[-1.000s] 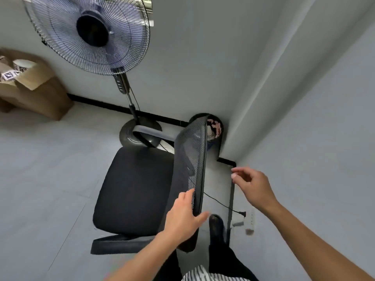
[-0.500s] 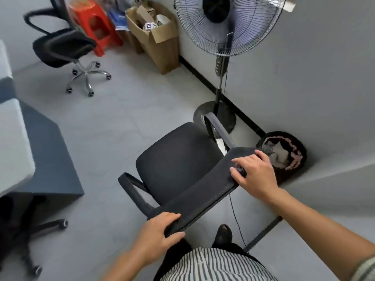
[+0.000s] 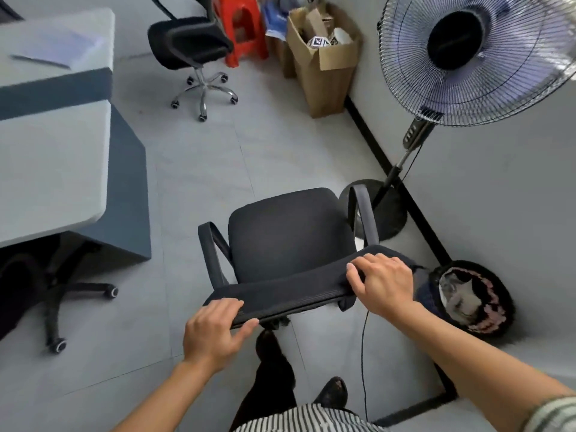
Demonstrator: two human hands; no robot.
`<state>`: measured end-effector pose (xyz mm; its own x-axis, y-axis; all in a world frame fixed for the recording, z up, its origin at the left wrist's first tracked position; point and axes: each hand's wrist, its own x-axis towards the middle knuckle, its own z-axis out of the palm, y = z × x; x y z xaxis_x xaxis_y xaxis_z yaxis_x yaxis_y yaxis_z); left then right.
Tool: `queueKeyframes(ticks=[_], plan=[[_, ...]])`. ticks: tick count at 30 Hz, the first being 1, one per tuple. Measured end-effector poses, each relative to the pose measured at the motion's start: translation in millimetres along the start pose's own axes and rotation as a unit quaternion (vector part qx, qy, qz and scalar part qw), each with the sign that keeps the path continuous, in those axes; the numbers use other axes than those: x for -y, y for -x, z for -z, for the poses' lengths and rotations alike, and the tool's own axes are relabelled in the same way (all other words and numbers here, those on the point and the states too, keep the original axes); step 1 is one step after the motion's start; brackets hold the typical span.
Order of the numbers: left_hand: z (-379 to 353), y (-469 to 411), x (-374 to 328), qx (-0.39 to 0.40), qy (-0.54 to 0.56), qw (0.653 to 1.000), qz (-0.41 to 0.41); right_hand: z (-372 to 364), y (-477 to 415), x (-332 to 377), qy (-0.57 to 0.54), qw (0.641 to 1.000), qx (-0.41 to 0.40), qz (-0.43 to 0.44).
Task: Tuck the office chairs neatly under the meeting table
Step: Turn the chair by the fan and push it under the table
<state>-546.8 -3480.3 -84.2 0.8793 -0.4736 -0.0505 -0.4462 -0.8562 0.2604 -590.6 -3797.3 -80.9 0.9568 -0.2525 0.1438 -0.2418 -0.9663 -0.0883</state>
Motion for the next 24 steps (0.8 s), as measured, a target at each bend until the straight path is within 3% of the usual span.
queueKeyframes(ticks=[9, 14, 24], plan=[[17.9, -78.6, 84.3, -0.09, -0.016, 0.996, 0.018, -21.5, -91.7, 62.6, -0.005, 0.999, -0.027, 0.041], [38.7, -134.8, 118.9, -0.094, -0.007, 0.991, 0.094, -34.1, -150.8, 89.4, -0.003, 0.997, -0.013, 0.078], [48.8, -217.4, 159.6, -0.118, -0.024, 0.983, 0.141, -55.4, -277.2, 113.3, 0.014, 0.99, -0.021, 0.14]])
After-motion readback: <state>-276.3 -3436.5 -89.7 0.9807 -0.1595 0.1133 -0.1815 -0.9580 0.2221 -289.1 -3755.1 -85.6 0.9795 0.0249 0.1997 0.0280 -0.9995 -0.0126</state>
